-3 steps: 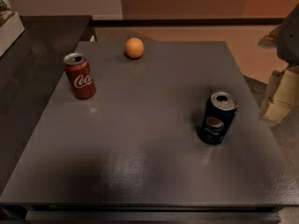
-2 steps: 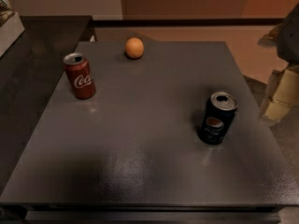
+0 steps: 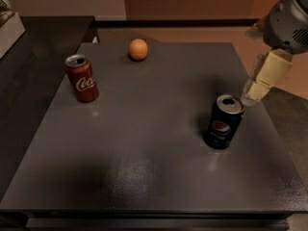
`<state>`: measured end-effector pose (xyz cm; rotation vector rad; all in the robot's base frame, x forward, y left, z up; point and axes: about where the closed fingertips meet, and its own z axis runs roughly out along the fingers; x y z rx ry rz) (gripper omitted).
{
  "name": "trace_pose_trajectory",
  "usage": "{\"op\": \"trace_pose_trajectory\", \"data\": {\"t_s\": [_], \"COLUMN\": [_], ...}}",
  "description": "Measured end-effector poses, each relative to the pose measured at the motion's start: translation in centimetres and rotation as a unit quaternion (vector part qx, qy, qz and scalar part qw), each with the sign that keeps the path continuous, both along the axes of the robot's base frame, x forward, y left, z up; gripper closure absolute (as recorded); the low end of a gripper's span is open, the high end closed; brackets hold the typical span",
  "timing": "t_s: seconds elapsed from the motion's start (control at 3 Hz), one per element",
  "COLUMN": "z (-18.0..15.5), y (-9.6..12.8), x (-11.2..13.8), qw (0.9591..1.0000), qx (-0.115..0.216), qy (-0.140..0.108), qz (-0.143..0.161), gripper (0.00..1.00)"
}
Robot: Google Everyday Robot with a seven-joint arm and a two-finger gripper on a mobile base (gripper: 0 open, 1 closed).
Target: Move orange near pepsi can
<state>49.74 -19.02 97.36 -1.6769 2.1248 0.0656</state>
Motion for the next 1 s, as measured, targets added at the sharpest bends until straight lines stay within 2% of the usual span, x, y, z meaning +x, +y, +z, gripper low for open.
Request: {"op": "trace_pose_trajectory", "data": {"t_s": [0.67, 1.0], "z": [0.6, 0.3], "y": [3.6, 5.9], "x": [6.4, 9.1], "qw": [0.998, 0.9962], "qx": [0.061, 0.085], "qy": [-0.007, -0.018], "qz": [0.013, 0.009], "gripper": [0.0, 0.0]}}
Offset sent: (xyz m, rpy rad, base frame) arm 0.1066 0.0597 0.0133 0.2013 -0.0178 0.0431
